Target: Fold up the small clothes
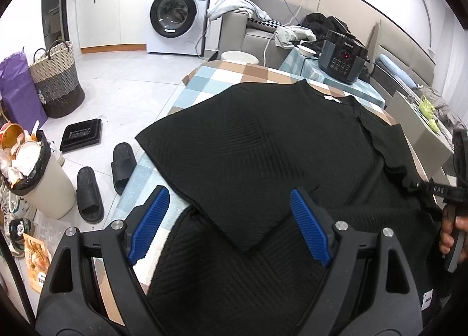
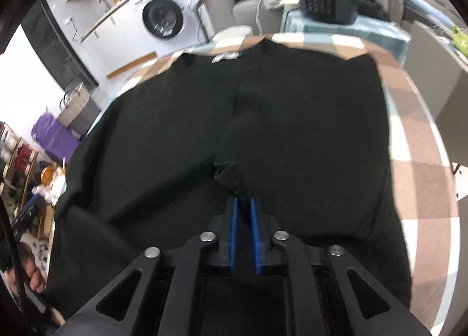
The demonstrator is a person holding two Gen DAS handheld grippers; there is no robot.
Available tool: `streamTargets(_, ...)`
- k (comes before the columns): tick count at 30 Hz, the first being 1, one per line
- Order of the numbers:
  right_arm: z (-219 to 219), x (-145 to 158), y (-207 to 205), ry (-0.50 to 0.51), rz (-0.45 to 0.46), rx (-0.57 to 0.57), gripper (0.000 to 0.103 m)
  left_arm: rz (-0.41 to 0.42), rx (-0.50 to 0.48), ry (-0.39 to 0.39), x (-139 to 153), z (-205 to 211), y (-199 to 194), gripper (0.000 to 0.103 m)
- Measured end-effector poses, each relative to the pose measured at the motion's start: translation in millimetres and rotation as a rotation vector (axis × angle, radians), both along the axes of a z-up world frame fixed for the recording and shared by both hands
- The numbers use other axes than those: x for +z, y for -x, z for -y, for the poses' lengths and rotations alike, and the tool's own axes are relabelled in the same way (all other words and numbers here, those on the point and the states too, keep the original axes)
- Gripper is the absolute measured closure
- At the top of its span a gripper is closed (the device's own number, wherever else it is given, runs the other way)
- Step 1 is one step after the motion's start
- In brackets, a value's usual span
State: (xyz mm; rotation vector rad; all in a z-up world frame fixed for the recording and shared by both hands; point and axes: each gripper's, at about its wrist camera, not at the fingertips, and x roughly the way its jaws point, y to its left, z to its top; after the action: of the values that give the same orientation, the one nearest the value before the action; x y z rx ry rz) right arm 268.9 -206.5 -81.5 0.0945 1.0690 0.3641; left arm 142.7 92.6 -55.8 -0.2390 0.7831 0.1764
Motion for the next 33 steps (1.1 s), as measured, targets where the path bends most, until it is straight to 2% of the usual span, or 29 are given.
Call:
streamTargets(2,-1,2,3,-0.027,-0.016,0.005,0.087,-0.006,0.022,0.014,1,-9,1,0.020)
streamTargets(3,3,10,7,-0.075,0.014,0.001,0.086,-0.009,0.039,0.026,1,-16,5,0.020)
streamTargets(4,2,15,9,-0.105,0.044,-0.002,0.074,-0.009,0.052,0.033,0,-22,7,0.020)
streamTargets(5,2,19,13,-0.103,0.074,-0.011,0.057,-0.010,0.067,0.039,0,-28,10,0.020)
streamTargets(6,-1,19,14,-0.060,0.079,-0.015,0.053,-0.014,0.090,0.054,-1,-35,14,0.020)
streamTargets(7,-6,15,15,0.006,0.056,-0.009,0.054,-0.017,0.106,0.072,-2,-42,17,0.020)
streamTargets(8,-8,14,16,0.023,0.046,-0.010,0.054,-0.021,0.122,0.092,-3,-47,20,0.020)
streamTargets(11,-4,21,26,-0.040,0.058,-0.016,0.054,-0.026,0.153,0.121,-6,-58,29,0.020)
streamTargets(15,3,32,42,-0.095,0.085,-0.057,0.053,-0.030,0.123,0.207,-13,-60,36,0.020)
streamTargets(18,9,34,53,-0.136,0.087,-0.093,0.047,-0.048,0.114,0.273,-23,-59,30,0.020)
streamTargets(20,14,35,62,-0.152,0.087,-0.116,0.045,-0.064,0.111,0.328,-31,-60,22,0.024)
streamTargets(23,19,35,70,-0.157,0.085,-0.131,0.045,-0.080,0.088,0.393,-42,-62,11,0.042)
streamTargets(25,23,35,74,-0.149,0.085,-0.140,0.045,-0.099,0.084,0.431,-50,-65,1,0.042)
streamTargets(28,28,36,77,-0.154,0.089,-0.155,0.045,-0.114,0.090,0.466,-59,-68,-16,0.052)
streamTargets(30,30,36,77,-0.157,0.092,-0.164,0.045,-0.099,0.102,0.479,-61,-69,-25,0.066)
streamTargets(32,29,34,77,-0.160,0.092,-0.165,0.045,-0.077,0.118,0.494,-61,-74,-35,0.089)
streamTargets(33,28,33,76,-0.160,0.089,-0.164,0.045,-0.068,0.122,0.506,-61,-77,-38,0.094)
